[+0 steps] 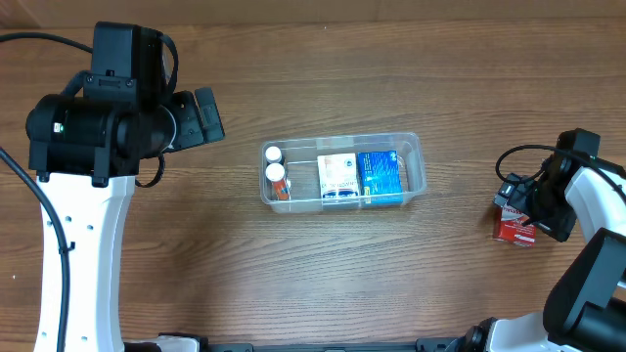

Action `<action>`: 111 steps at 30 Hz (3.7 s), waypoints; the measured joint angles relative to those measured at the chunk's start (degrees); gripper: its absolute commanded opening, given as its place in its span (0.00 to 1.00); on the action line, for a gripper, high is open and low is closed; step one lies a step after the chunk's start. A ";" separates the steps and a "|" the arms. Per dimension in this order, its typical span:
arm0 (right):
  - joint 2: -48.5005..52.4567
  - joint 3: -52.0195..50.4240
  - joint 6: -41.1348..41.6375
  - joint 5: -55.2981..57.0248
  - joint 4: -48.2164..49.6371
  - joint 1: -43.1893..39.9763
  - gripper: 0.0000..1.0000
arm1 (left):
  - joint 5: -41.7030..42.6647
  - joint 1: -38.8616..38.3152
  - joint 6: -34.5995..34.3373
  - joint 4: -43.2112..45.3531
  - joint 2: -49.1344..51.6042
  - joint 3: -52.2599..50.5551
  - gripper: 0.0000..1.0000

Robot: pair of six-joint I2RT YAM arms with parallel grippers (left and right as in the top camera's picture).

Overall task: Pack container
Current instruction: 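Reach right gripper to the red Panadol box and grasp it, then place Panadol box into container's right end and release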

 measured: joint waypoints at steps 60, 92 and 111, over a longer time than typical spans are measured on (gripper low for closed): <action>-1.73 30.99 2.49 -9.62 -17.66 42.73 0.70 | 0.00 0.00 0.00 -0.70 0.00 0.00 1.00; 12.11 32.94 4.92 -6.88 -18.10 42.77 1.00 | 0.02 0.00 0.00 -1.07 0.00 0.00 1.00; 2.12 32.98 6.05 2.84 -19.52 30.73 0.22 | -0.02 0.00 0.02 -1.09 0.00 0.00 1.00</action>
